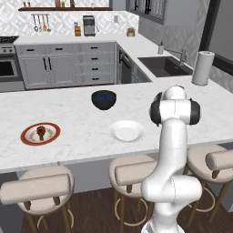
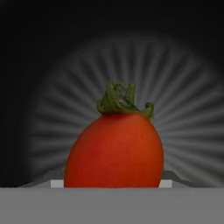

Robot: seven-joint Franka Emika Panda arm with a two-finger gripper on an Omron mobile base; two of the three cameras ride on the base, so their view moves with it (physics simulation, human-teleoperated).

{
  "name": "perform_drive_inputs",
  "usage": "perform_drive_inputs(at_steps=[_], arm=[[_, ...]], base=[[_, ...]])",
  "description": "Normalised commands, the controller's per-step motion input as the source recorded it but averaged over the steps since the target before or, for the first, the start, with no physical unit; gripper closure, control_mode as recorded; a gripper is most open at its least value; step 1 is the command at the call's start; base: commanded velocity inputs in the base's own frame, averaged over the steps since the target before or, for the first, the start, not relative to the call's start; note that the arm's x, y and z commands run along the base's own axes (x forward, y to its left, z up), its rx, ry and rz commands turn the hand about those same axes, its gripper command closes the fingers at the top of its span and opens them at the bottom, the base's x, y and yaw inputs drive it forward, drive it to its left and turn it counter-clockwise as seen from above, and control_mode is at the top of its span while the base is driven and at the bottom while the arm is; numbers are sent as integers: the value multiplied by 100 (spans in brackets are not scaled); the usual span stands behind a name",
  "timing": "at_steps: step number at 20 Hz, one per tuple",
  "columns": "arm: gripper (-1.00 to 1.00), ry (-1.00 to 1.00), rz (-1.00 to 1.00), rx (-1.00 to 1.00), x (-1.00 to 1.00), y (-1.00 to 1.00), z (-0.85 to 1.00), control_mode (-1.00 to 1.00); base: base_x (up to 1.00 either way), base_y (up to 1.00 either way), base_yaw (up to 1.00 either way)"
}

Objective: Pick the chicken drumstick and tomato from their plates and place them in the bowl. Then put the bowl in the fridge.

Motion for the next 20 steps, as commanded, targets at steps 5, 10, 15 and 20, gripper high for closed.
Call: perform_drive_inputs(at_steps=[5,10,15,20], arm=[[-100,0,0,0,2,0,-5,-100],[-100,-6,0,0,-5,2,8,-100],[-100,-8,-1,0,-38,8,15,-100],[-100,0,0,1,-75,52,36,-100]], base=[[0,0,0],[0,0,0],[0,0,0],[0,0,0]])
